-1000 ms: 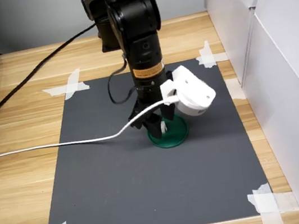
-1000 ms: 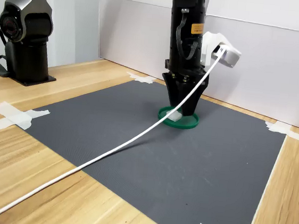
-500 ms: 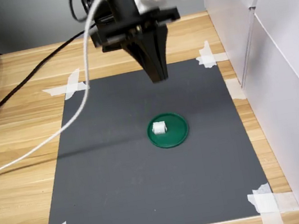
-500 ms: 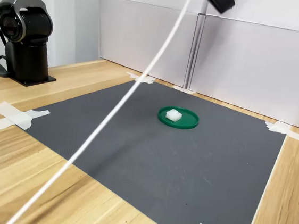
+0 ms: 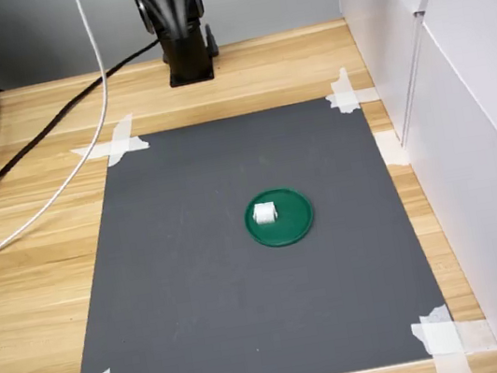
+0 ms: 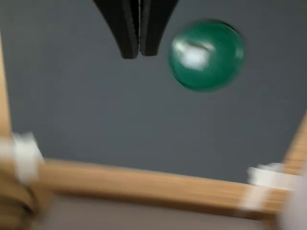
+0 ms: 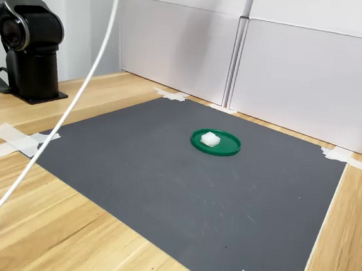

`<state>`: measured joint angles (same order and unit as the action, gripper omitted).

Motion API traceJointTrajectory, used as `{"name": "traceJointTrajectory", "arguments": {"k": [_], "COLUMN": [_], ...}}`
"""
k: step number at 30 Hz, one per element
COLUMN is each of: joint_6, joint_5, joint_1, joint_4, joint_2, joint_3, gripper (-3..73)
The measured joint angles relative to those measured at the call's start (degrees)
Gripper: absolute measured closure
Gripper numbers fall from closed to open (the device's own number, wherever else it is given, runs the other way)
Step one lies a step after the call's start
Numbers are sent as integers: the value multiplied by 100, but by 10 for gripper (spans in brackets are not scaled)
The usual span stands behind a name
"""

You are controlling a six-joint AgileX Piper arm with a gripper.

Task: Grasp a white terminal and put it in the green lid.

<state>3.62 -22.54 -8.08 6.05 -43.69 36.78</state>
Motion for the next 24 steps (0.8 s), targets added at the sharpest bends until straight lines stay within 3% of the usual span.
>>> {"name": "traceJointTrajectory", "arguments": {"k": [3,6,16,24], "joint_6": [43,29,24,12], "joint_5": [110,122,-68,-199], "joint_1": [605,796,900,900], "joint_4": [-84,-101,-120,-130], "joint_2": [606,1241,3362,3966], "joint_3": [-643,-1137,-2554,-3135], "gripper": [715,715,715,715]}}
